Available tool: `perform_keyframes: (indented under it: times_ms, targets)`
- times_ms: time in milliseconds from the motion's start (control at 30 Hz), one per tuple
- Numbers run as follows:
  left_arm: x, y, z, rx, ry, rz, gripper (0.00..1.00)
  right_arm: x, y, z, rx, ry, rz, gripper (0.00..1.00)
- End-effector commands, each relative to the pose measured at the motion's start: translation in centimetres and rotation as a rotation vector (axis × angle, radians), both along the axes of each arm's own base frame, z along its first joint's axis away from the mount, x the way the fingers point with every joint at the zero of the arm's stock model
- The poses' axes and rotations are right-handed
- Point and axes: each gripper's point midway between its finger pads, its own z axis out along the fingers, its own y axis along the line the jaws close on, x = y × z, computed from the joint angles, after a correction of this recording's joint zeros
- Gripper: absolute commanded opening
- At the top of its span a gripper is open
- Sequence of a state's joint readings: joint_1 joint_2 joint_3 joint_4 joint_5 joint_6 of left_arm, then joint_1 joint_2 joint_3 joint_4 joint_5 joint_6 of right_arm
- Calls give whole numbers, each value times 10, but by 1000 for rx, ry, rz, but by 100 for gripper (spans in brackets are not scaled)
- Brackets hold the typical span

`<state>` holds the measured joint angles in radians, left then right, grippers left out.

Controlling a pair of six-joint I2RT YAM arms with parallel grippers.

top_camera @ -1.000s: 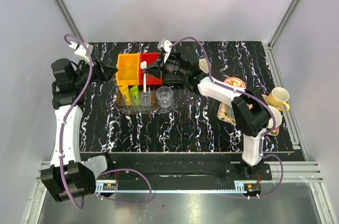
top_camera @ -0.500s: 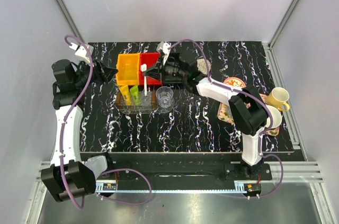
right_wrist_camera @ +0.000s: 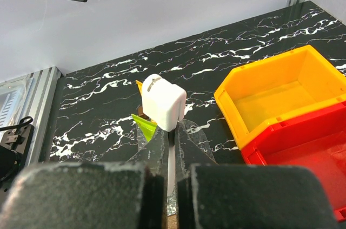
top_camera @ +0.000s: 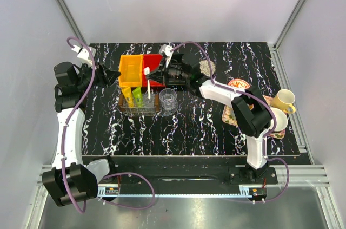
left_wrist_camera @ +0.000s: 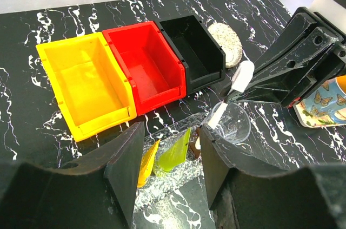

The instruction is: Prepare toiletry sets of a toothbrush and toothpaste on the tray

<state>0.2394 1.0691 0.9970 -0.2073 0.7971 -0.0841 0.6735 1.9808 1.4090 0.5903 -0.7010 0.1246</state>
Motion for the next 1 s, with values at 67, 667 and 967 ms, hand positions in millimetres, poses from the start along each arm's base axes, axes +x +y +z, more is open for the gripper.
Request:
perform_keyframes:
  times_ms: [67, 667, 967]
  targets:
    - [3, 1, 9, 6, -54, -17, 49, -5, 8, 2, 18, -36, 24, 0]
    - [1, 3, 5, 1, -44, -15, 49, -5, 16, -10, 6, -33, 32, 0]
    - [2, 4, 5, 0, -44, -16, 49, -6, 18, -17, 1, -29, 36, 0]
